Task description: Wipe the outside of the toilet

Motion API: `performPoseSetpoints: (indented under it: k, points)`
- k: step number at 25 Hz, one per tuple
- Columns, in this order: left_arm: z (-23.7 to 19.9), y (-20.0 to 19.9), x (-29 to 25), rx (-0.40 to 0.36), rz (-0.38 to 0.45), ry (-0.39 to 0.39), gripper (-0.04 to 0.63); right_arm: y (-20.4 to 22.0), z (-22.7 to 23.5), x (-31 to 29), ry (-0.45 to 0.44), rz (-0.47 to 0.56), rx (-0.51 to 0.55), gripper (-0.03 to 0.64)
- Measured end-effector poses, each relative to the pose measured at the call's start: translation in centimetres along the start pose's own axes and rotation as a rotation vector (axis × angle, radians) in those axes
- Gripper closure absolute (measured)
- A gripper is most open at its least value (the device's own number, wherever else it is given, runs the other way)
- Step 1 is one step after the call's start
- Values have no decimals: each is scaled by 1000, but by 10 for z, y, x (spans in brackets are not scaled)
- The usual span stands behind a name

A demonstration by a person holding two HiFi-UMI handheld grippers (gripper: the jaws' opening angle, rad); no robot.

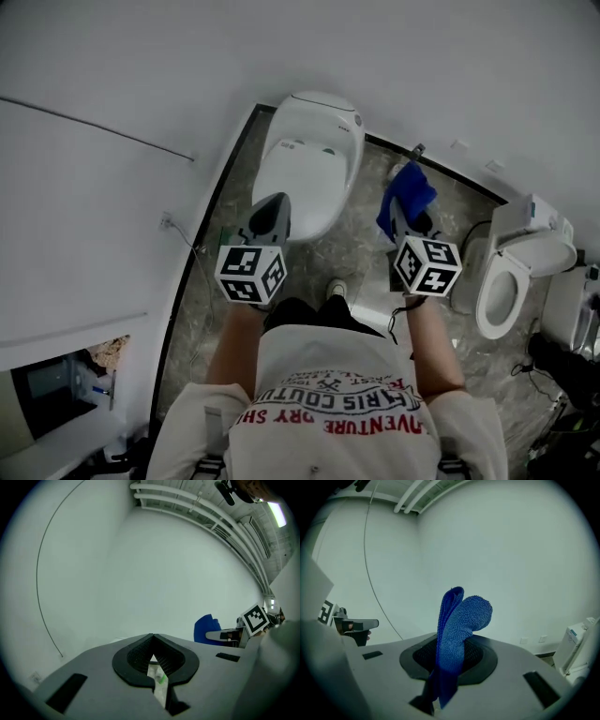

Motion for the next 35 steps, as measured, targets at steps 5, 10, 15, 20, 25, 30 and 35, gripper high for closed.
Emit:
performPoseSetpoints:
  k: [5, 10, 15, 20, 25, 30, 35]
  points:
    - [-25, -8, -55, 39, -30, -36, 589, -15, 30, -67, -10, -54, -18, 540]
    - [-73, -16, -113, 75, -63, -48, 589, -31, 41, -143, 0, -111, -22, 540]
    - [-135, -20, -178, 96, -102, -54, 589, -39, 46, -224, 32, -179, -48, 540]
    - [-173, -24, -241, 79, -160, -20, 589, -46, 62, -292, 68, -229, -83, 540]
    - [-202, -21, -286, 126, -199, -44, 589, -53, 86, -361, 65, -299, -76, 540]
    - [-211, -13, -334, 163, -218, -99, 589, -55, 131, -448, 36, -366, -59, 540]
    - [-235, 22, -366, 273, -229, -222, 589, -41, 150, -532, 22, -451, -36, 540]
Point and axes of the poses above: the fingertips, and each gripper's own axes: x backward along the fingers, z to its right, y out of its underside, the point moved 6 cm from there along x, backward along the fingers, and after that the axes turned 9 degrees about -z, right-handed, at the moved point
